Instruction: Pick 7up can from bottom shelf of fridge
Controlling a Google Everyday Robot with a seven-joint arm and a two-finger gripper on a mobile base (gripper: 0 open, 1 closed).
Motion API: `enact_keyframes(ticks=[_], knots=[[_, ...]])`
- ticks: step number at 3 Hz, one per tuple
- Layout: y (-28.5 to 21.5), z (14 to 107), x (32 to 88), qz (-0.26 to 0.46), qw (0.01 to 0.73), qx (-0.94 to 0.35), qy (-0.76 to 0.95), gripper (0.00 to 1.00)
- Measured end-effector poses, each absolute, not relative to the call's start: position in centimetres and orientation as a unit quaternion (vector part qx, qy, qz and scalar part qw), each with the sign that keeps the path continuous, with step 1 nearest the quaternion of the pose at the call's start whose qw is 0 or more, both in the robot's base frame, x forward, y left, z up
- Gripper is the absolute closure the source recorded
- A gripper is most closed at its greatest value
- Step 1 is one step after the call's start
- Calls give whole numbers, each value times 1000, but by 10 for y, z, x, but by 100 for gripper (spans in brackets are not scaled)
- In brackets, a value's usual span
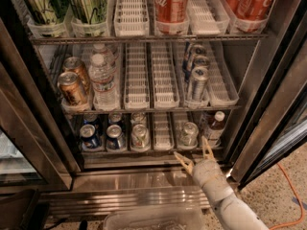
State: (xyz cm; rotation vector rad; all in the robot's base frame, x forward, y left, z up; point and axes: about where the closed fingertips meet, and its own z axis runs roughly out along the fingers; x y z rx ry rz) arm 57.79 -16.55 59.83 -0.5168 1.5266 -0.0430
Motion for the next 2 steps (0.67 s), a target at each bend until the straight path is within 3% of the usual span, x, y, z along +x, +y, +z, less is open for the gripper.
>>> enact_keyframes(ticks=[2], knots=[[-166, 596, 589, -33, 700, -219, 679, 29]])
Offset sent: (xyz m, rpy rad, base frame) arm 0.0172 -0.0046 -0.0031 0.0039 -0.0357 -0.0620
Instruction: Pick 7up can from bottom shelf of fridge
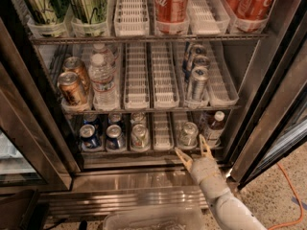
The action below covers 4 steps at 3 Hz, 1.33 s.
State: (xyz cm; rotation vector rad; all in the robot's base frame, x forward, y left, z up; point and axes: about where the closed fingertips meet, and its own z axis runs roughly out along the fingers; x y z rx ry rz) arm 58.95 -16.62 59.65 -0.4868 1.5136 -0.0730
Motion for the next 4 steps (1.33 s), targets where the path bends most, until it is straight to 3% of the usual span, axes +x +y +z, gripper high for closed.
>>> enact_keyframes(ticks=[4], knots=[[-165, 594, 617, -39, 712, -196, 674, 27]])
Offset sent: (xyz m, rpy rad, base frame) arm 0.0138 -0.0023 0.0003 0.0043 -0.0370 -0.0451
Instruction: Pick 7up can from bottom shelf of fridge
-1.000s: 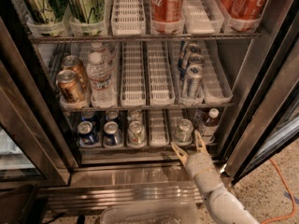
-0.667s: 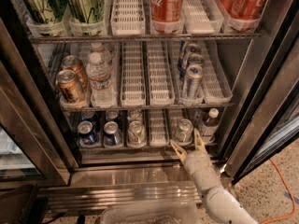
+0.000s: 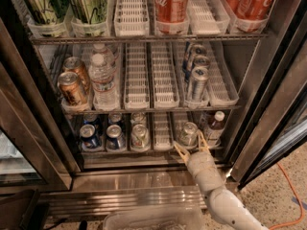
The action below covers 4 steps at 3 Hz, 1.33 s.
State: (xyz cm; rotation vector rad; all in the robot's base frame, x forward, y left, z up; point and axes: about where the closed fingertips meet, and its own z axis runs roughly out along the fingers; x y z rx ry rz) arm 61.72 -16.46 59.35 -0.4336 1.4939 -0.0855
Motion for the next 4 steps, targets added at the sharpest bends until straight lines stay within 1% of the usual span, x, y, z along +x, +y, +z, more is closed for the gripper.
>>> enact_keyframes(ticks=[2, 3, 4], knots=[[-163, 601, 633, -3, 717, -169, 676, 26], [-164, 601, 639, 19, 715, -151, 682, 30], [-166, 599, 643, 41, 708, -134, 692, 49]])
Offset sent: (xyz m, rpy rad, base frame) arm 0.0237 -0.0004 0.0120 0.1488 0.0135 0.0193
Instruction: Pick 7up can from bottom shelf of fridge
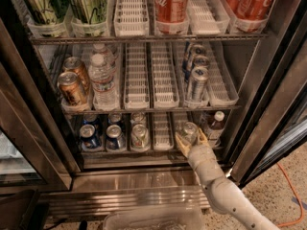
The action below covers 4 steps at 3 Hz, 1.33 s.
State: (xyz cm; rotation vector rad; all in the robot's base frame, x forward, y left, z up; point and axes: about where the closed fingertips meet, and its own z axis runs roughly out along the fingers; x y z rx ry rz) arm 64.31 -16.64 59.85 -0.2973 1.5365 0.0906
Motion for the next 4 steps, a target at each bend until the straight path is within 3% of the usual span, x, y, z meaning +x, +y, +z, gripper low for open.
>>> enact_keyframes(ticks=[2, 4], knots=[[-167, 593, 639, 66, 689, -129, 710, 95], [-167, 594, 639, 66, 689, -129, 710, 100]])
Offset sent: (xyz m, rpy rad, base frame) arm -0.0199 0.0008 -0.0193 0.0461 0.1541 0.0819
